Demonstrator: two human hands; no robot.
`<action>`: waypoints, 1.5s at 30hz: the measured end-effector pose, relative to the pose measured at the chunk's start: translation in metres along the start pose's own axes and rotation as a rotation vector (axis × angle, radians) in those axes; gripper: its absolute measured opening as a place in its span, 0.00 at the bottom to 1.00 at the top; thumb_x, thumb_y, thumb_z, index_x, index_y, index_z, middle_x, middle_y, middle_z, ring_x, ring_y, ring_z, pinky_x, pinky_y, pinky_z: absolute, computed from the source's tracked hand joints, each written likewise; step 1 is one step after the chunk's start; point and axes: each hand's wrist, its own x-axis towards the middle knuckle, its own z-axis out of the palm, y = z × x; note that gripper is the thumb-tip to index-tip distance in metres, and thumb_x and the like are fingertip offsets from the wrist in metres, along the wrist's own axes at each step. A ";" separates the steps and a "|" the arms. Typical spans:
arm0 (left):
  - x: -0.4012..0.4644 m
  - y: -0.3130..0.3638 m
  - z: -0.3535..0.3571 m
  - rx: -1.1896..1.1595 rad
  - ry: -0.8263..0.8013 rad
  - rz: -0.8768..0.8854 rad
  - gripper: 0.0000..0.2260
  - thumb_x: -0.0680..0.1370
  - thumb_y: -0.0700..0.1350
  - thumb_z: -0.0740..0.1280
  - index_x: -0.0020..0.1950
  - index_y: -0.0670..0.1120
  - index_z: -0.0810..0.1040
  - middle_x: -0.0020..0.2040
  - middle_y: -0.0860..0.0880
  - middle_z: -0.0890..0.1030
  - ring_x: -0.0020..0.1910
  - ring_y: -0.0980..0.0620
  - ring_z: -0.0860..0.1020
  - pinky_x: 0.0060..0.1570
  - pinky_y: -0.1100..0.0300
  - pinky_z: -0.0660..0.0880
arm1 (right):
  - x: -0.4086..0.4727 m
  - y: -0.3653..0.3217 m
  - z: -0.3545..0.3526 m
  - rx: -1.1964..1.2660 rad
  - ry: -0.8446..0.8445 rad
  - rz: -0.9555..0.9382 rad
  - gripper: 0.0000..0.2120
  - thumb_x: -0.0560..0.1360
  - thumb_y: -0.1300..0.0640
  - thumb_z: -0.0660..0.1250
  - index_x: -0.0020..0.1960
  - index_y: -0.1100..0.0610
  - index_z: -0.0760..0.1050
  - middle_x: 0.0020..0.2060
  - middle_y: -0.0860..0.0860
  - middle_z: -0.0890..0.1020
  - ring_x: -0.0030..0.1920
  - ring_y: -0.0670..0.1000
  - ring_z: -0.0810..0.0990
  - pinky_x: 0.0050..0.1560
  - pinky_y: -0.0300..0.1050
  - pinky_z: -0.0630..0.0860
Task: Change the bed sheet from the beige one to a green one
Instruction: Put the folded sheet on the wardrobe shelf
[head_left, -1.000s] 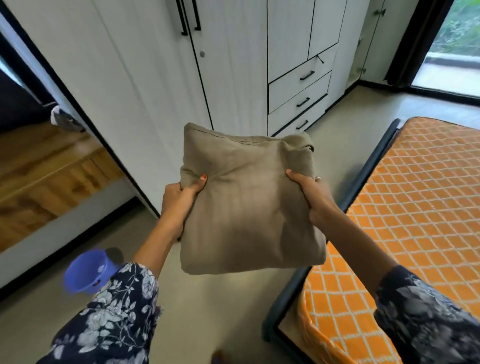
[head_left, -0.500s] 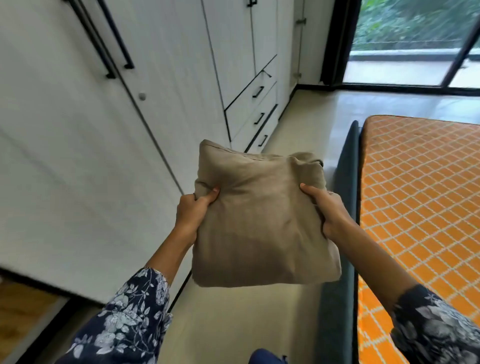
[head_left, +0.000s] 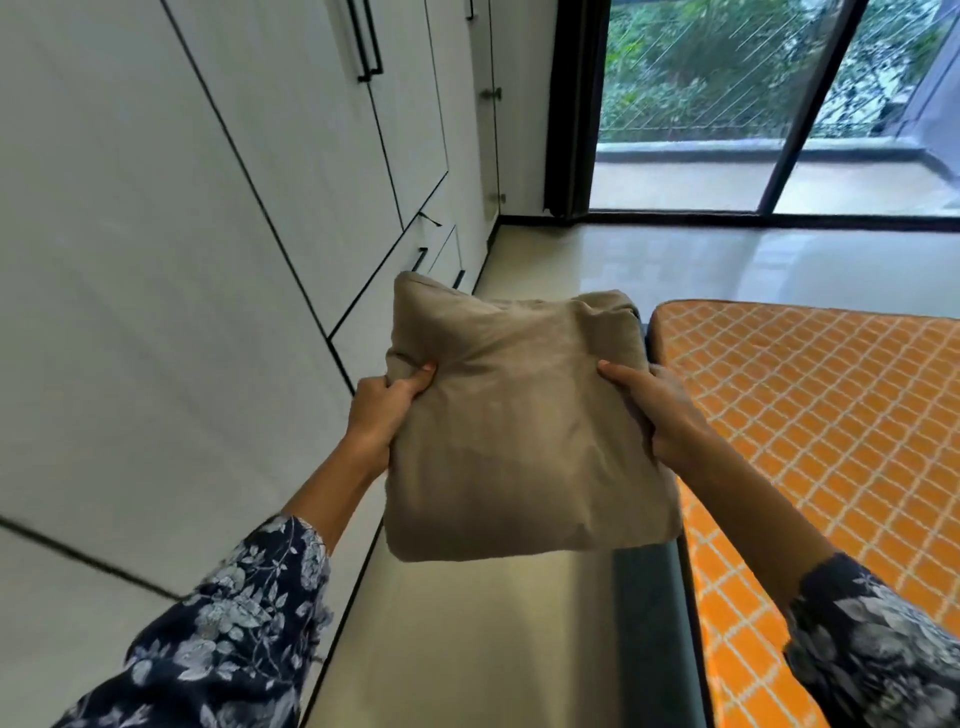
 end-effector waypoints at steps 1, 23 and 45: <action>0.018 0.010 0.006 0.003 -0.008 0.006 0.20 0.70 0.59 0.73 0.44 0.41 0.81 0.44 0.42 0.83 0.46 0.43 0.81 0.52 0.44 0.78 | 0.016 -0.011 0.002 -0.015 -0.010 -0.016 0.37 0.57 0.42 0.78 0.63 0.54 0.74 0.52 0.54 0.82 0.51 0.56 0.82 0.56 0.56 0.78; 0.523 0.264 0.297 0.111 -0.178 0.238 0.21 0.71 0.62 0.69 0.42 0.43 0.80 0.41 0.42 0.82 0.44 0.41 0.80 0.51 0.43 0.78 | 0.526 -0.271 -0.030 0.014 0.218 -0.157 0.29 0.71 0.48 0.74 0.66 0.57 0.69 0.58 0.56 0.79 0.56 0.58 0.79 0.61 0.59 0.75; 1.035 0.490 0.497 0.047 0.045 0.176 0.27 0.70 0.65 0.69 0.46 0.40 0.80 0.43 0.42 0.82 0.44 0.40 0.80 0.49 0.46 0.78 | 1.077 -0.574 0.026 -0.128 0.062 -0.281 0.29 0.69 0.58 0.73 0.68 0.55 0.71 0.58 0.54 0.79 0.54 0.56 0.79 0.59 0.53 0.76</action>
